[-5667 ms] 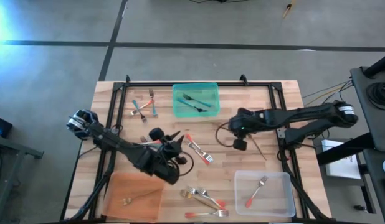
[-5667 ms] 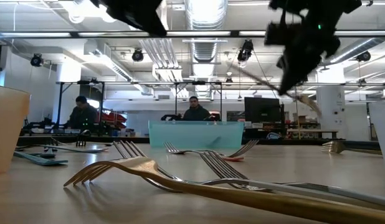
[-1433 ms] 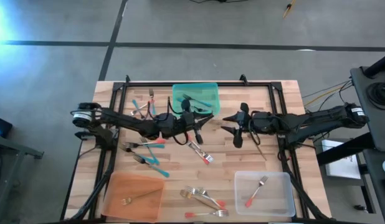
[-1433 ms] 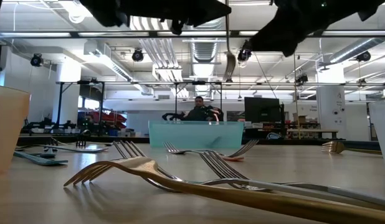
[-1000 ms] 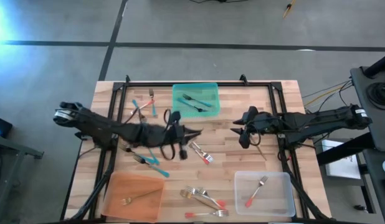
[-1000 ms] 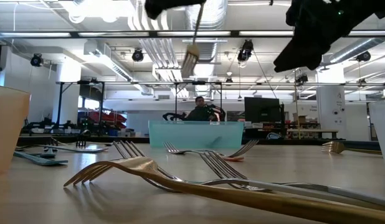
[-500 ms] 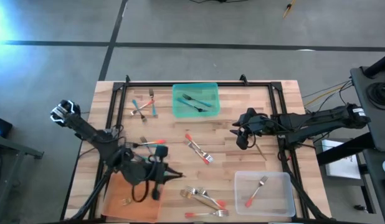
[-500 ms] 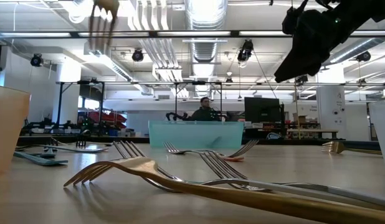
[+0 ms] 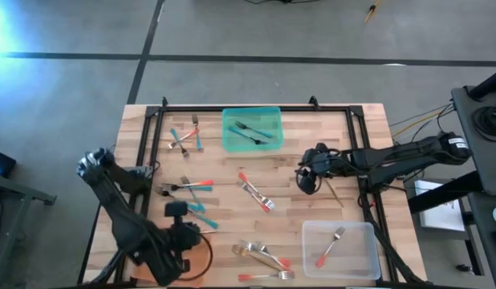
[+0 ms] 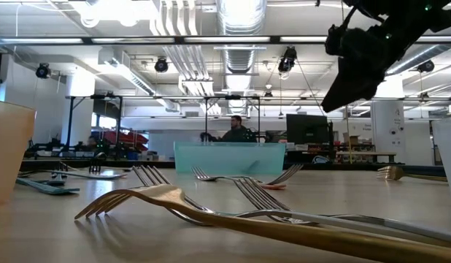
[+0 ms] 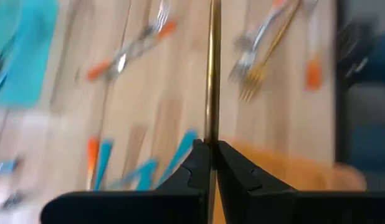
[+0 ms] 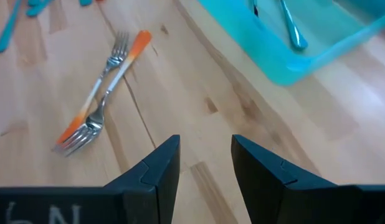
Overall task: Sort silverware by color (type)
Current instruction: Put the gold fork into the orange bin
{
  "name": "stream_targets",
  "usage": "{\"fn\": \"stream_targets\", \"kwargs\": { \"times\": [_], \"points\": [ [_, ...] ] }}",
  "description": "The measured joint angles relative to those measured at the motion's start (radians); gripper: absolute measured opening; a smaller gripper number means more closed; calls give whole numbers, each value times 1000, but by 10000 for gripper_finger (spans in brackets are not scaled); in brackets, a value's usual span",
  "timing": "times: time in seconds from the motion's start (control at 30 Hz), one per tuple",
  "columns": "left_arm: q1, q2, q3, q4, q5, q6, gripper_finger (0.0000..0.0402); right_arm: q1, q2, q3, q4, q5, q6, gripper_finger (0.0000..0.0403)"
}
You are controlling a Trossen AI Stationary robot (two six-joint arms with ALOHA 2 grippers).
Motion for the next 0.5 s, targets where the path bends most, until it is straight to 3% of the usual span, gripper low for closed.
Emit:
{"fn": "stream_targets", "kwargs": {
  "times": [0.07, 0.2, 0.5],
  "points": [
    [-17, 47, 44, -83, 36, -32, 0, 0, 23, 0, 0, 0, 30, 136],
    [-37, 88, 54, -85, 98, -38, 0, 0, 75, 0, 0, 0, 80, 133],
    [-80, 79, -83, 31, 310, -112, 0, 0, 212, 0, 0, 0, 166, 133]
  ]
}}
